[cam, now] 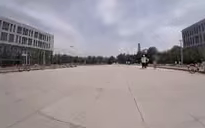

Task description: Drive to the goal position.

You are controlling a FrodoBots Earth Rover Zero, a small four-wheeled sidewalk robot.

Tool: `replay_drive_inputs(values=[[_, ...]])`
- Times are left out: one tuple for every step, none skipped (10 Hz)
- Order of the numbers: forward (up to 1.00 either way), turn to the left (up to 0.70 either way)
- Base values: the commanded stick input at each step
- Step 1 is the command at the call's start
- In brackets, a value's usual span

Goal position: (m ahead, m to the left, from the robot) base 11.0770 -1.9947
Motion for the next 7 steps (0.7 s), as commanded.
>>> replay_drive_inputs(values=[[1.0,0.0],[1.0,0.0],[1.0,0.0],[1.0,0.0],[1.0,0.0],[1.0,0.0],[1.0,0.0]])
